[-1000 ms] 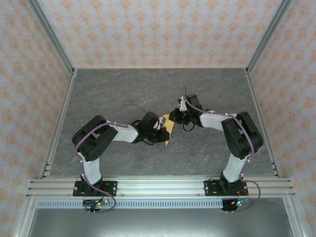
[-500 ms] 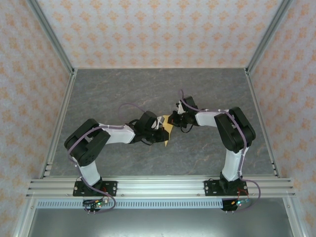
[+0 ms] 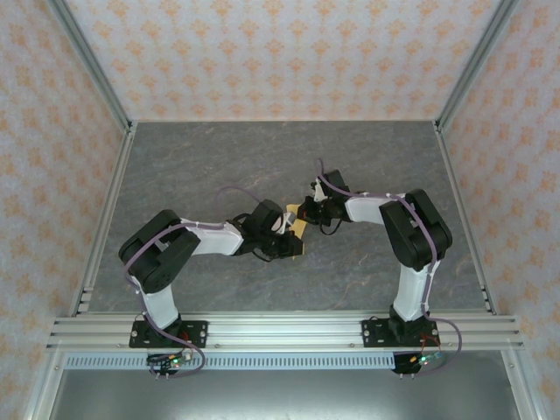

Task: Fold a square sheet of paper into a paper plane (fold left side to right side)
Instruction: Fold the wing for the fifth time at the center of the table.

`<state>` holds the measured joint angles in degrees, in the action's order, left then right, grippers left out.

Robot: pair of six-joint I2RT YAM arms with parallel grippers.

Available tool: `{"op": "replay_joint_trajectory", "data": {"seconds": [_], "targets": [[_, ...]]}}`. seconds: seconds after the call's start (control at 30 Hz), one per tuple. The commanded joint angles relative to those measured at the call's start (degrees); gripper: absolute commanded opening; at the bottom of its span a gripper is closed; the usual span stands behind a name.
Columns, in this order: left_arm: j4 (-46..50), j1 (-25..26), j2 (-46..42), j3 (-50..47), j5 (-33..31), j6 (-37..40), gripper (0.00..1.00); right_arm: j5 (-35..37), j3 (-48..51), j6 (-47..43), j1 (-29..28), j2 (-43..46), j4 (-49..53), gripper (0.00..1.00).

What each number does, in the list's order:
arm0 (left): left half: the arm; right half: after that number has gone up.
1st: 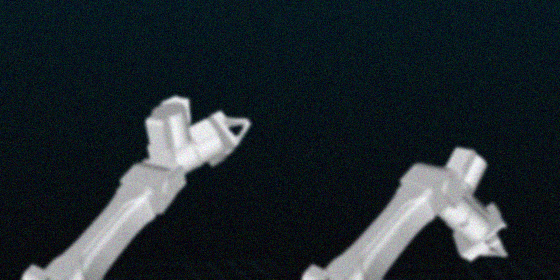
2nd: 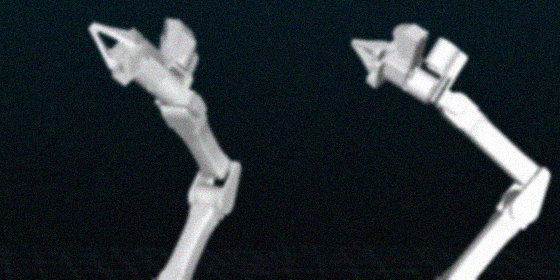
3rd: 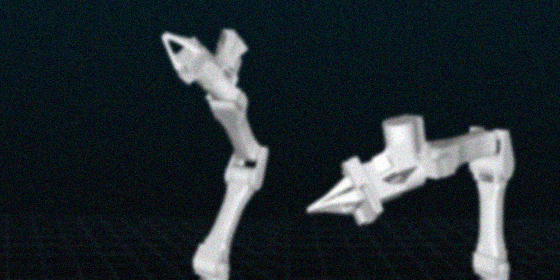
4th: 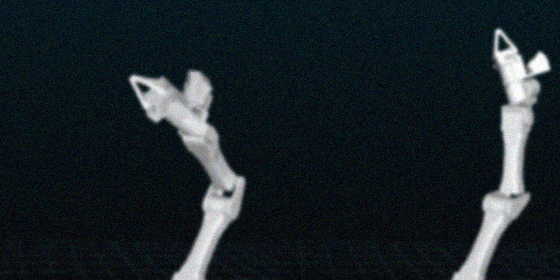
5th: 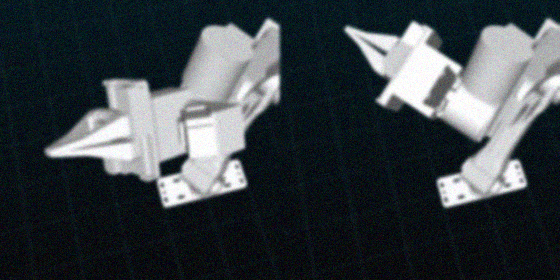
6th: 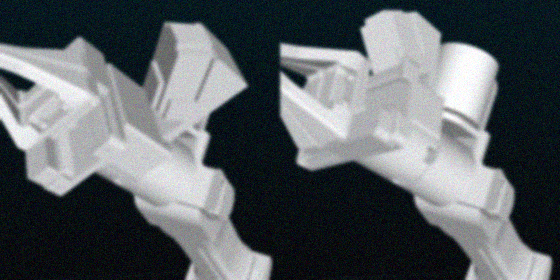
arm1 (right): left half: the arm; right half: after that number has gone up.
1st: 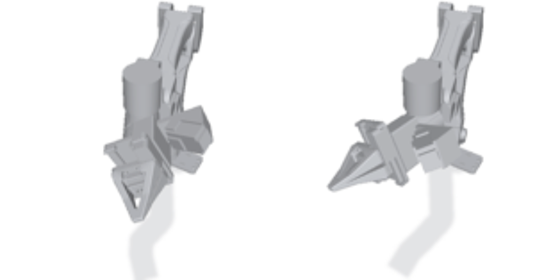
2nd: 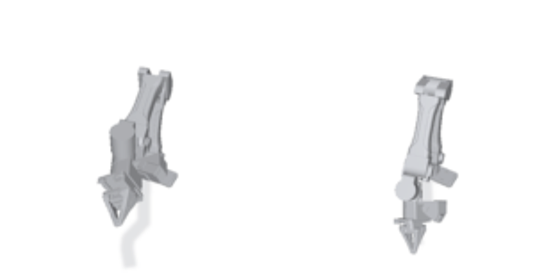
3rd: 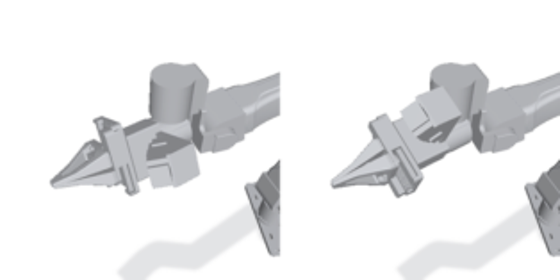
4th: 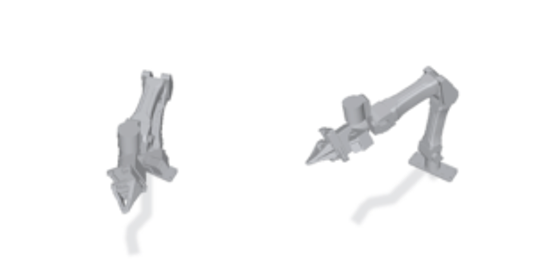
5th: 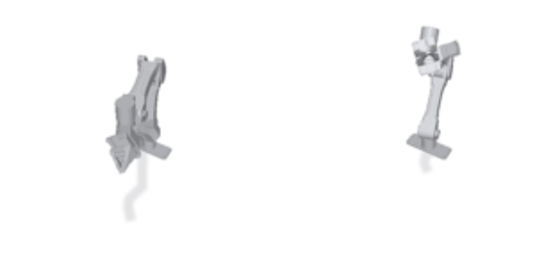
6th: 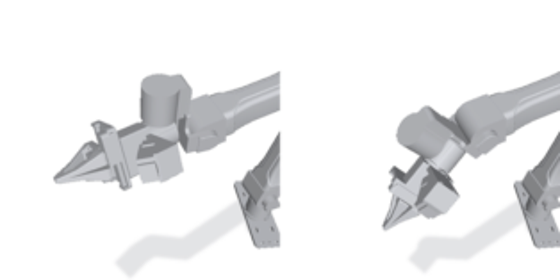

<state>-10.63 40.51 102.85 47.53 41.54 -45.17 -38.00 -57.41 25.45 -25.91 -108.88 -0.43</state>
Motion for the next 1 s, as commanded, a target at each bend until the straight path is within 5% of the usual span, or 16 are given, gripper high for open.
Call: {"op": "replay_joint_trajectory", "data": {"seconds": [0.0, 0.97], "targets": [[0.8, 0.2, 0.7, 0.7, -0.8, -0.3, 0.12, 5.0, 0.1, -1.6, -0.5, -2.7, 4.8, 0.00], [-2.2, 0.3, 1.6, -4.7, -2.1, -1.4, 0.12, 7.5, -1.6, -3.1, -0.6, -3.0, 8.7, 0.00]]}}
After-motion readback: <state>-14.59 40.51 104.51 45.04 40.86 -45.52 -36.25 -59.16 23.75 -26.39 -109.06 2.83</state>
